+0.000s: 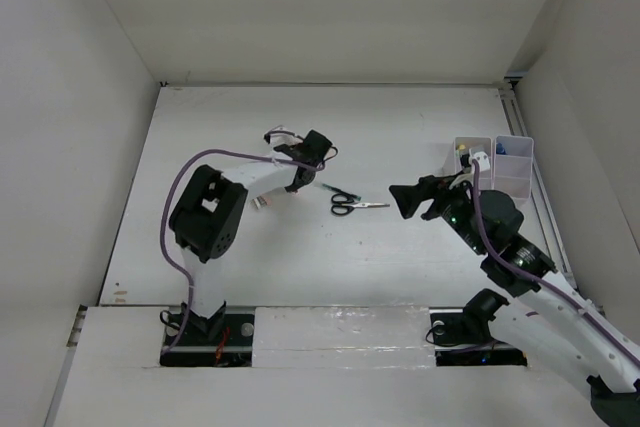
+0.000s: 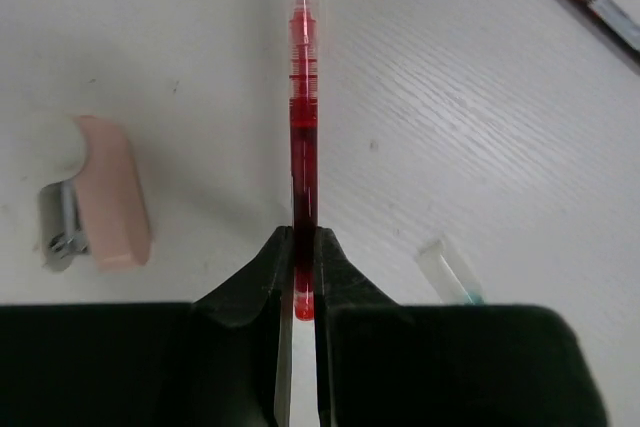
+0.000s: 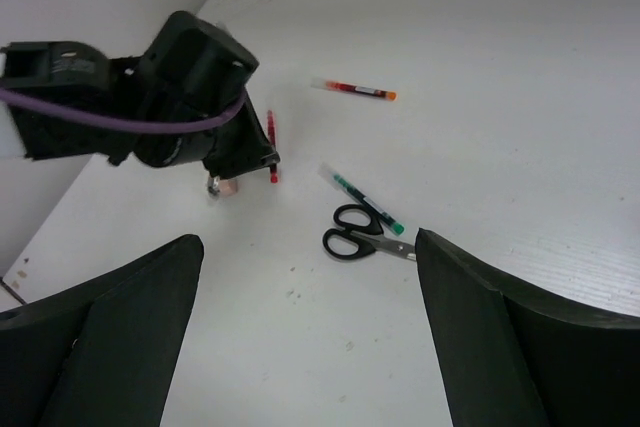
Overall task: Sort the stationery into containers
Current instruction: Pick up the pen from the center of the board, then place the pen in the storage box.
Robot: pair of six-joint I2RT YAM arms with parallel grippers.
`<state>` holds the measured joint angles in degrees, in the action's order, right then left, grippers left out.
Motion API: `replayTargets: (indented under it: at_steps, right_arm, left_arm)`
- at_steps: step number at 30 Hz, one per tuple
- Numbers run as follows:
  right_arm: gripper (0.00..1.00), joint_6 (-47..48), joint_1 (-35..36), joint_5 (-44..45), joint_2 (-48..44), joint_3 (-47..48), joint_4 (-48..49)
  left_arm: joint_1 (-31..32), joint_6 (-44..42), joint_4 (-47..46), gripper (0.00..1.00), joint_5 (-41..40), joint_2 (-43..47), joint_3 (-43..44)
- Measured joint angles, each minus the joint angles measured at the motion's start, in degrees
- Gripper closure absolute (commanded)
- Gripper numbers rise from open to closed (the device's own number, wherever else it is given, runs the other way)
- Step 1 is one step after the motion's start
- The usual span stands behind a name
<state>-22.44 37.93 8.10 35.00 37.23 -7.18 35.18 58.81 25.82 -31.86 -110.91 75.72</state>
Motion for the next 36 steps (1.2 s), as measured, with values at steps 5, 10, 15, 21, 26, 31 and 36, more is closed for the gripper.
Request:
replayTargets:
  at_steps: [5, 10, 15, 21, 26, 31, 36]
  right_arm:
    - [0.07, -1.57, -1.42, -2.62, -0.37, -0.28, 1.9]
    - [0.09, -2.91, -2.36, -5.86, 0.74, -0.26, 4.87]
    - [0.09, -3.85, -3.02, -8.63, 1.51, -0.17, 6.16]
    - [0.11, -6.56, -3.15, -14.8, 5.2, 0.63, 12.09]
    - [0.11, -8.35, -2.54, -17.51, 10.56, 0.63, 16.57]
    - [0.14, -9.27, -1.33, -18.32, 15.43, 0.63, 19.93]
    - [0.19, -9.55, -0.72, -18.56, 16.85, 0.63, 21.81]
  left_arm:
    - [7.1, -5.68, -6.56, 1.0, -5.03, 15.45, -8.68]
    - [15.02, -16.65, -22.67, 1.0, -5.33, 33.53, -18.99]
    - [21.05, -27.23, -36.46, 1.0, 0.52, 45.27, -29.57]
    - [22.47, -35.19, -45.22, 1.0, 13.46, 51.47, -36.04]
    - [22.47, -38.05, -48.85, 1.0, 22.01, 52.59, -36.26]
    - [22.47, -39.17, -50.53, 1.0, 28.46, 52.7, -36.28]
    - [22.47, -39.52, -50.97, 1.0, 31.19, 52.68, -36.28]
